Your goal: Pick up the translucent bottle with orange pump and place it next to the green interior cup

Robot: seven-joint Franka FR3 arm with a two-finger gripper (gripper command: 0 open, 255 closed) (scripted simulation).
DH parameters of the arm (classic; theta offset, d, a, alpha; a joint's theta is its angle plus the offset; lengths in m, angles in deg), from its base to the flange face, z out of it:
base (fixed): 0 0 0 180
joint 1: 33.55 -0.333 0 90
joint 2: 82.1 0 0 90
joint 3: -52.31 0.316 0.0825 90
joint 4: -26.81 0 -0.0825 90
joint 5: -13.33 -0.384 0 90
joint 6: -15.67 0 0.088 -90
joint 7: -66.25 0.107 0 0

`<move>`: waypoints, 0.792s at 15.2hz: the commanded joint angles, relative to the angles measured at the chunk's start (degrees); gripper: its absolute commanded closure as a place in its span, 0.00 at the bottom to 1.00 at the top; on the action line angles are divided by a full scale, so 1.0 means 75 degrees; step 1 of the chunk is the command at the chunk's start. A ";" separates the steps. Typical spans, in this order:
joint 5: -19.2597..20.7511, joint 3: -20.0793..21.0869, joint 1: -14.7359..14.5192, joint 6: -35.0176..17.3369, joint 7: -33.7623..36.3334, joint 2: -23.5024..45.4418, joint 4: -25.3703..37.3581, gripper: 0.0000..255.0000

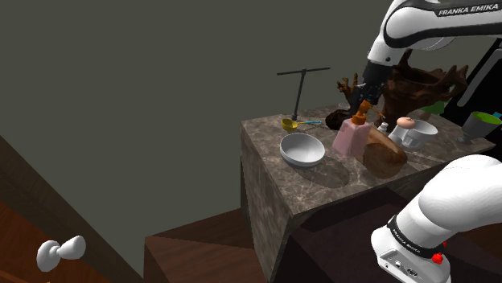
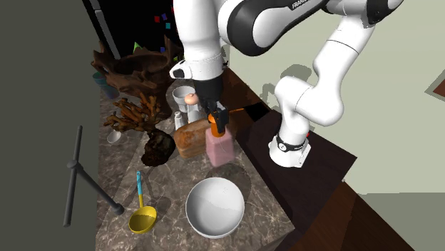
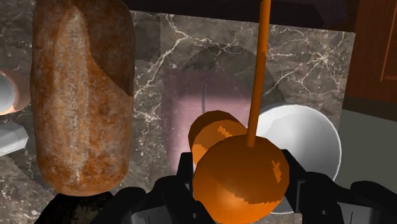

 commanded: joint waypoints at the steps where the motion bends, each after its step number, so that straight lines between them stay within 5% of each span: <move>1: -0.0001 0.0006 0.0001 0.0217 0.0002 -0.0018 0.0197 1.00; 12: -0.0076 0.0103 -0.0054 0.1325 0.0100 0.0021 0.1349 1.00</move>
